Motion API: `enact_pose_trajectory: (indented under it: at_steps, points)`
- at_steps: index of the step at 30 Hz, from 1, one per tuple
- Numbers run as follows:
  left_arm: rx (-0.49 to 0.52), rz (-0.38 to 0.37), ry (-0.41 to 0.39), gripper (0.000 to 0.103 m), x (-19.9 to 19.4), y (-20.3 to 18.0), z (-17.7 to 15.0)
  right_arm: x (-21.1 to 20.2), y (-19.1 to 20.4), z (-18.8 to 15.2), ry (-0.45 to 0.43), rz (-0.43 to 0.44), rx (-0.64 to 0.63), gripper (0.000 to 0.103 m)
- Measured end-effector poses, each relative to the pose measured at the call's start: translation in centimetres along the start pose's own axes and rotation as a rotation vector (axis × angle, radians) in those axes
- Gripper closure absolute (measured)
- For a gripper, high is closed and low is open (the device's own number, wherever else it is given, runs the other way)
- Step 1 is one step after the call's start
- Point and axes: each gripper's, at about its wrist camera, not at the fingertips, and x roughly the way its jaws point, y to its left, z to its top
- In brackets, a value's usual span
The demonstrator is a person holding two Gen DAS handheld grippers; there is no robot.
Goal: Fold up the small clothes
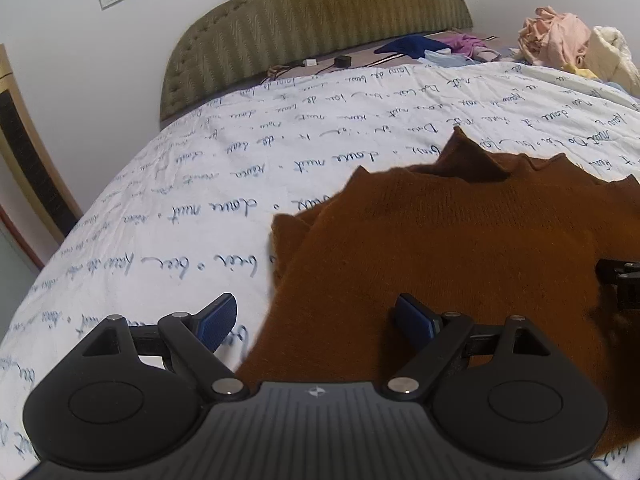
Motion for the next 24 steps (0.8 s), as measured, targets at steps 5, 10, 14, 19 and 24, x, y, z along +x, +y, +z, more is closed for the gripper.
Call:
enact_pose_trajectory:
  at_steps: [5,10,14,19,24]
  points:
    - [-0.051,-0.028,-0.018,0.016,0.1,3.4,1.1,-1.2,0.3,0.0,-0.024,-0.017,0.003,0.000]
    - [-0.164,-0.152,0.054,0.016,2.3,8.5,2.1,-4.9,3.3,-1.3,-0.113,0.026,-0.127,0.000]
    - [-0.212,-0.295,0.072,0.016,4.1,11.2,2.4,-8.3,7.3,-3.6,-0.176,0.109,-0.314,0.000]
    - [-0.306,-0.537,0.168,0.016,7.3,12.0,3.2,-11.1,12.7,-6.9,-0.214,0.179,-0.558,0.000]
    - [-0.325,-0.676,0.250,0.016,10.5,10.2,4.3,-10.2,16.8,-8.7,-0.208,0.156,-0.708,0.000]
